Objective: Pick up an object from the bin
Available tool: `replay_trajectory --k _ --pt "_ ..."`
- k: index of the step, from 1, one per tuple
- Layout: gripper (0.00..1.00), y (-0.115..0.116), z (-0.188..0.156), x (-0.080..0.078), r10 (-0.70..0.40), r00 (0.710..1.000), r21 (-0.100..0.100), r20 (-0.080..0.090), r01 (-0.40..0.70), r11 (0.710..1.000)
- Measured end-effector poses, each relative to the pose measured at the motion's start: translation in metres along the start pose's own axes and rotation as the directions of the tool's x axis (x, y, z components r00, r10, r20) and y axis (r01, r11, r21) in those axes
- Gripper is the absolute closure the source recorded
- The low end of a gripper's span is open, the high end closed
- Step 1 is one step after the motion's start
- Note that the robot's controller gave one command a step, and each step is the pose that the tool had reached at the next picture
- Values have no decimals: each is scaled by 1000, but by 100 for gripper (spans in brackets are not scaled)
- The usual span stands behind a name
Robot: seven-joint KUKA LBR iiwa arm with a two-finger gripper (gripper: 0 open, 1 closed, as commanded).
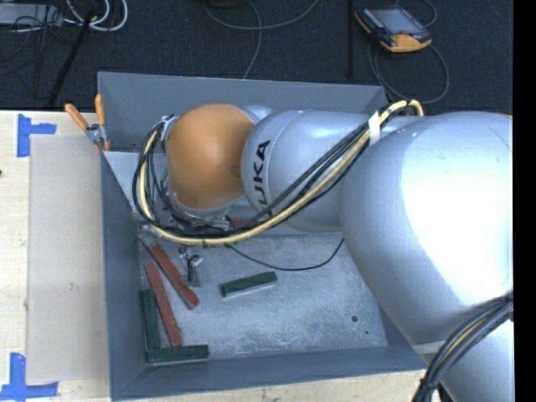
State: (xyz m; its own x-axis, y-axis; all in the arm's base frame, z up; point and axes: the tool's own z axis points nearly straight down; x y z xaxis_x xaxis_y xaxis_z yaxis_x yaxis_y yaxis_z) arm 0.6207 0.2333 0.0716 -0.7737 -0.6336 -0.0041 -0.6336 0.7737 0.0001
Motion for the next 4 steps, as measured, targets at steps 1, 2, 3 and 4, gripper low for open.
replay_trajectory --k 1,2,3,4 --pt "0 1 -19 -1 -327 945 0 0 327 945" --pt "0 11 -3 6 -824 566 -2 0 824 566" --pt "0 14 2 -4 -873 488 -3 0 873 488" --pt "0 10 1 -1 -907 421 -2 1 907 421"
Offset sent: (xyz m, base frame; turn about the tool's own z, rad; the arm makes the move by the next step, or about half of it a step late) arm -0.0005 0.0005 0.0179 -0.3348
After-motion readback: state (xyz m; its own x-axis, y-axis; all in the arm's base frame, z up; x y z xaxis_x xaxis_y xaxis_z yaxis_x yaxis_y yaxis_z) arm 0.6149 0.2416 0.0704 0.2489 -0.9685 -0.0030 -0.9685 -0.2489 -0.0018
